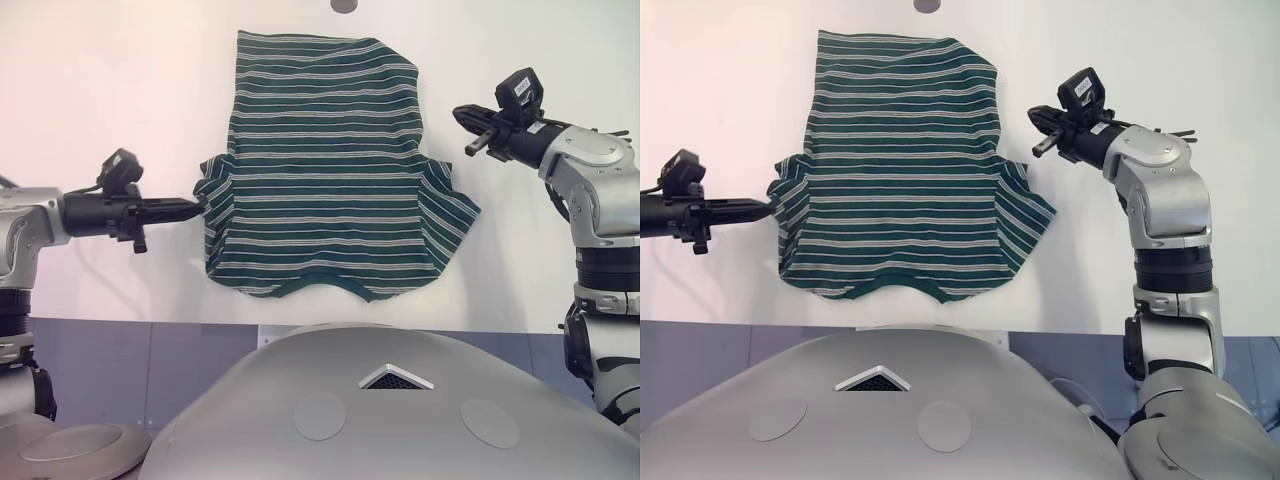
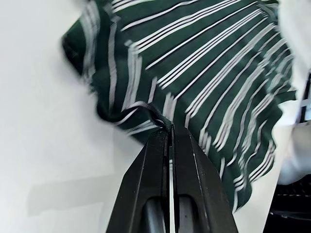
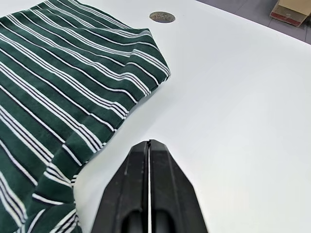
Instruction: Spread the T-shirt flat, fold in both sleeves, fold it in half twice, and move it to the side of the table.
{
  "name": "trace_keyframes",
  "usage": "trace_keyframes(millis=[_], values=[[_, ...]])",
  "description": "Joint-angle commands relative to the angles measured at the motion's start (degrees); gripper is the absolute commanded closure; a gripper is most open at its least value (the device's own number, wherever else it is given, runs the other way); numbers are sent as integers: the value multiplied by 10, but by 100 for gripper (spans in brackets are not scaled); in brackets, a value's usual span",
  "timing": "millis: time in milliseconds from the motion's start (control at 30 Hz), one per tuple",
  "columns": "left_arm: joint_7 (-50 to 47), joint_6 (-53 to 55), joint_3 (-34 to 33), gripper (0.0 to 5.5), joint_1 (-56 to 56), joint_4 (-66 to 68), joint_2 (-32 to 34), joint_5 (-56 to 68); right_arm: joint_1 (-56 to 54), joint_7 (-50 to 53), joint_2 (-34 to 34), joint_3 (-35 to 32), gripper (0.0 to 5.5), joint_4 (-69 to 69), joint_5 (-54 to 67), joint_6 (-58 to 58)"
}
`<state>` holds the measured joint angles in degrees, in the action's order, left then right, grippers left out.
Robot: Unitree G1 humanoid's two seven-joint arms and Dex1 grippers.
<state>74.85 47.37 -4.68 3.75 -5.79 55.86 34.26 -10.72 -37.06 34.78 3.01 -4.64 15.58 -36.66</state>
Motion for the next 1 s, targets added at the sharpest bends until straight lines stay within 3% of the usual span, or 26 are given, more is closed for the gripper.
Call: trace_keyframes(millis=[33, 133, 167, 333, 500, 700, 1000], values=[[-60, 1, 68, 548, 8, -81, -41, -26, -4, -9, -9, 14, 550, -7, -3, 3], [-114, -25, 130, 550, 33, -97, -90, -63, 29, -22, -8, -16, 512, -31, 35, -32], [-123, -29, 138, 526, 34, -93, -99, -69, 47, -26, -3, -30, 493, -41, 49, -45], [-138, -44, 119, 454, 47, -109, -100, -60, 152, -54, 39, -142, 394, -92, 127, -121], [-146, -26, 22, 454, -17, -147, -95, 8, 234, -108, 75, -189, 394, -137, 197, -177], [-165, -20, 10, 454, -56, -168, -93, 18, 275, -114, 91, -107, 394, -120, 149, -144], [-183, -19, 16, 454, -47, -169, -101, 19, 278, -134, 120, -107, 547, -132, 152, -118]])
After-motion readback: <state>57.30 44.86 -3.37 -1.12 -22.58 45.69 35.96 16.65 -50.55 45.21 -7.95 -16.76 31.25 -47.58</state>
